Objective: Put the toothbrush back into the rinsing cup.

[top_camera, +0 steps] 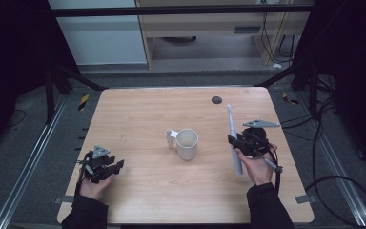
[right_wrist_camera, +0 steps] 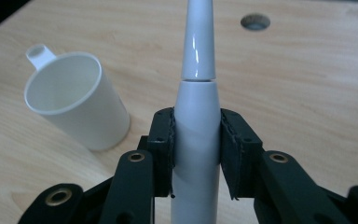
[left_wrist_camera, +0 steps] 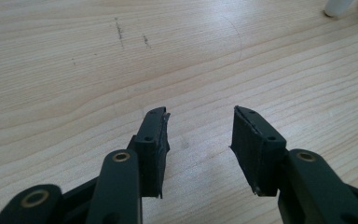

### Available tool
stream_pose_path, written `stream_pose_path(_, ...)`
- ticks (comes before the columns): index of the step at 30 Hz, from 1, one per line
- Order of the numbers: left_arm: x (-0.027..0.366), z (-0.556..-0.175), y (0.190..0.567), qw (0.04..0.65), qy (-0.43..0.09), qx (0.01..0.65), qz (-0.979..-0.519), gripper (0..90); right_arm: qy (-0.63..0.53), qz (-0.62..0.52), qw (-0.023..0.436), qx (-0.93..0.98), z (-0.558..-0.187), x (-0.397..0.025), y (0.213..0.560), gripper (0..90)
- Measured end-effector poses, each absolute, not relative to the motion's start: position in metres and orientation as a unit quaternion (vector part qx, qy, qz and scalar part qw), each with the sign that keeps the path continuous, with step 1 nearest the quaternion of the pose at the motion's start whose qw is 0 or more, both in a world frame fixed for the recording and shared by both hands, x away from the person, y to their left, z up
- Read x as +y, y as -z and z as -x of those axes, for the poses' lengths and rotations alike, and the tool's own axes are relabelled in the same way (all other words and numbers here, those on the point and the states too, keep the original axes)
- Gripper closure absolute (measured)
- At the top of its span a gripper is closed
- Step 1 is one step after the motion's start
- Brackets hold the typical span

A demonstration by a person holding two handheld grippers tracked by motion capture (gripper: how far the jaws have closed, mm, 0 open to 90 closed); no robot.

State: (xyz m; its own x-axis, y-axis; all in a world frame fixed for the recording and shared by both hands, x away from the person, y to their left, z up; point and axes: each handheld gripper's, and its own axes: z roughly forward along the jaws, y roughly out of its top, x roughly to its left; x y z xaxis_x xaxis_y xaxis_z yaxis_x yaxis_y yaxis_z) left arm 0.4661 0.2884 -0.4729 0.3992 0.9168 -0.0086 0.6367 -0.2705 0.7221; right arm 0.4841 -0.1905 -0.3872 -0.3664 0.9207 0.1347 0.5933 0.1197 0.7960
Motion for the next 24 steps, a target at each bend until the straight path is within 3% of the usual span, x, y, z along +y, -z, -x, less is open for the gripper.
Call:
stream_pose_path(5, 0.288, -0.466, 0.473, 0.331, -0.212, 0.505, -0.768, 54.6, -0.439, -0.517, 0.231, 0.697, -0.482, -0.190, 0.377, 67.5)
stream_pose_path(24, 0.289, -0.466, 0.473, 0.332, -0.215, 0.504, -0.768, 54.6, -0.489, -0.497, 0.253, 0.671, -0.494, -0.159, 0.359, 67.5)
